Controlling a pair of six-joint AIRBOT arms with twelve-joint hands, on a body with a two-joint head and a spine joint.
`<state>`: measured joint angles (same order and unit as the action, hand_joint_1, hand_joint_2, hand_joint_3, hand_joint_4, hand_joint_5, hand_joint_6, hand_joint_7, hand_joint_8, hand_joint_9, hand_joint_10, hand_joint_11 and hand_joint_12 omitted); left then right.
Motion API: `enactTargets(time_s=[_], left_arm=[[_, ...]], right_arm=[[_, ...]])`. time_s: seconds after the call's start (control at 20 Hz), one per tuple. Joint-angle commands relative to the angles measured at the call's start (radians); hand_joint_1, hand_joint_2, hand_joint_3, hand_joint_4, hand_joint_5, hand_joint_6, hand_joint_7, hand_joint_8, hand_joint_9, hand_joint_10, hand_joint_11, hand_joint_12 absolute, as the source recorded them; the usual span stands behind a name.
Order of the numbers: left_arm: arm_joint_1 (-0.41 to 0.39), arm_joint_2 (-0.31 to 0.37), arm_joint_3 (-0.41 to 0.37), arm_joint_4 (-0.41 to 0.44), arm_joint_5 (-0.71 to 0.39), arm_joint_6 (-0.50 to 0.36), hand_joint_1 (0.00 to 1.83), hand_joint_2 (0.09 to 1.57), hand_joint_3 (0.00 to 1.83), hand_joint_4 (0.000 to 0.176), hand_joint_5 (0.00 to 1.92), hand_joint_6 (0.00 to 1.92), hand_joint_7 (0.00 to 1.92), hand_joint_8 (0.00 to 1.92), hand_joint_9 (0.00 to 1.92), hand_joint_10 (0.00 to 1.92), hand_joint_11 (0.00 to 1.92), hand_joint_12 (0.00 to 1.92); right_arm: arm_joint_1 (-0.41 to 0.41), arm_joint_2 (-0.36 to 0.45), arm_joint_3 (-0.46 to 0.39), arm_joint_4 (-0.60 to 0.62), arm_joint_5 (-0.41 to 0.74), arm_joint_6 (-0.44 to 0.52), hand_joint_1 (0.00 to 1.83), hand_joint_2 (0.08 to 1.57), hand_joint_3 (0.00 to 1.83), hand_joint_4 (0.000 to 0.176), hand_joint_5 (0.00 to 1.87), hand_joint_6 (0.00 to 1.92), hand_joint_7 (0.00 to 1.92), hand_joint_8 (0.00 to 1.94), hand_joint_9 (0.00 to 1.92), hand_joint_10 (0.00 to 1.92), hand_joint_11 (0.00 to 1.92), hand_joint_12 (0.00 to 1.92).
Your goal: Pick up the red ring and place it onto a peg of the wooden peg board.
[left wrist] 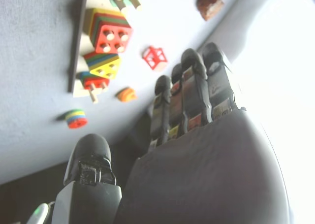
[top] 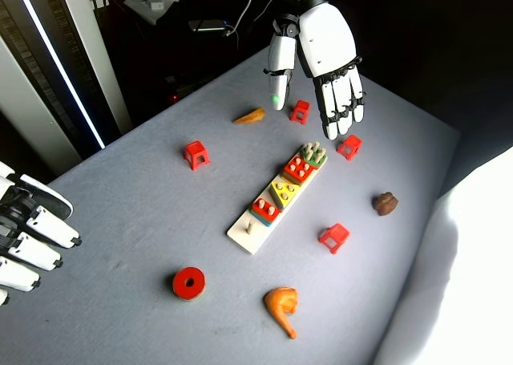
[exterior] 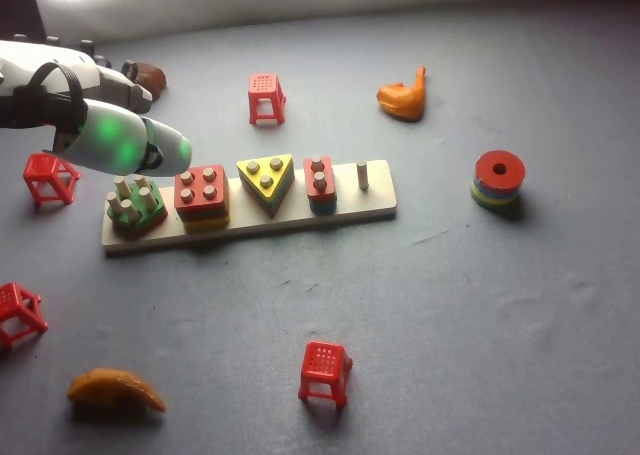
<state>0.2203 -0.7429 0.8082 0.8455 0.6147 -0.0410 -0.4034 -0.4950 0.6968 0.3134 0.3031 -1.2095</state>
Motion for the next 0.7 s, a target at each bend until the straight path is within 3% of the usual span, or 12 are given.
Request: enactTargets(time_s=[0.0, 0.05, 0.1, 0.2, 0.25, 0.3, 0.35, 0.4, 0.65], left_arm=[[-0.009, 0.006, 0.002, 0.049, -0.036, 0.004, 0.00, 1.15, 0.22, 0.000, 0.05, 0.02, 0.04, 0.02, 0.02, 0.04, 0.00, 0.08], [-0.009, 0.006, 0.002, 0.049, -0.036, 0.004, 0.00, 1.15, 0.22, 0.000, 0.05, 0.02, 0.04, 0.02, 0.02, 0.04, 0.00, 0.08], [-0.009, 0.006, 0.002, 0.049, -0.036, 0.004, 0.00, 1.25, 0.02, 0.000, 0.06, 0.00, 0.05, 0.00, 0.03, 0.00, 0.00, 0.09], [-0.009, 0.007, 0.002, 0.049, -0.036, 0.004, 0.00, 1.27, 0.01, 0.000, 0.08, 0.00, 0.08, 0.00, 0.06, 0.01, 0.00, 0.10], [-0.009, 0.008, 0.002, 0.049, -0.036, 0.004, 0.00, 1.28, 0.01, 0.000, 0.09, 0.00, 0.09, 0.00, 0.07, 0.00, 0.00, 0.13], [-0.009, 0.008, 0.002, 0.049, -0.036, 0.004, 0.00, 1.27, 0.00, 0.000, 0.09, 0.00, 0.09, 0.00, 0.07, 0.00, 0.00, 0.14], [-0.009, 0.008, 0.002, 0.049, -0.036, 0.004, 0.00, 1.28, 0.00, 0.000, 0.08, 0.00, 0.08, 0.00, 0.06, 0.00, 0.00, 0.11], [-0.009, 0.009, 0.002, 0.049, -0.036, 0.004, 0.00, 1.27, 0.00, 0.000, 0.06, 0.00, 0.06, 0.00, 0.04, 0.00, 0.00, 0.07], [-0.009, 0.009, 0.002, 0.049, -0.036, 0.004, 0.00, 1.28, 0.00, 0.000, 0.08, 0.01, 0.07, 0.01, 0.04, 0.01, 0.01, 0.02]], right_arm=[[0.010, 0.005, -0.001, -0.004, 0.111, -0.003, 0.10, 0.99, 0.10, 0.000, 0.10, 0.05, 0.10, 0.05, 0.08, 0.06, 0.00, 0.30], [0.010, 0.005, -0.001, -0.004, 0.111, -0.003, 0.10, 0.99, 0.10, 0.000, 0.10, 0.05, 0.10, 0.05, 0.08, 0.06, 0.00, 0.30], [0.010, 0.005, -0.001, -0.004, 0.111, -0.003, 0.05, 1.04, 0.01, 0.000, 0.10, 0.00, 0.10, 0.00, 0.07, 0.01, 0.00, 0.21], [0.010, 0.005, -0.001, -0.004, 0.111, -0.004, 0.07, 1.04, 0.00, 0.000, 0.08, 0.00, 0.08, 0.00, 0.06, 0.00, 0.00, 0.16], [0.010, 0.005, -0.001, -0.004, 0.112, -0.005, 0.23, 1.07, 0.01, 0.000, 0.08, 0.00, 0.07, 0.00, 0.05, 0.00, 0.00, 0.16], [0.010, 0.005, -0.001, -0.004, 0.112, -0.006, 0.87, 1.13, 0.01, 0.000, 0.05, 0.00, 0.02, 0.00, 0.01, 0.00, 0.00, 0.17], [0.010, 0.005, -0.001, -0.004, 0.112, -0.006, 1.29, 1.10, 0.00, 0.000, 0.01, 0.00, 0.00, 0.00, 0.00, 0.00, 0.00, 0.06], [0.010, 0.005, -0.001, -0.004, 0.112, -0.007, 1.42, 1.08, 0.00, 0.000, 0.00, 0.00, 0.00, 0.00, 0.00, 0.00, 0.00, 0.04], [0.013, 0.004, 0.000, -0.004, 0.124, -0.019, 1.30, 1.11, 0.00, 0.000, 0.00, 0.00, 0.00, 0.00, 0.00, 0.00, 0.01, 0.00]])
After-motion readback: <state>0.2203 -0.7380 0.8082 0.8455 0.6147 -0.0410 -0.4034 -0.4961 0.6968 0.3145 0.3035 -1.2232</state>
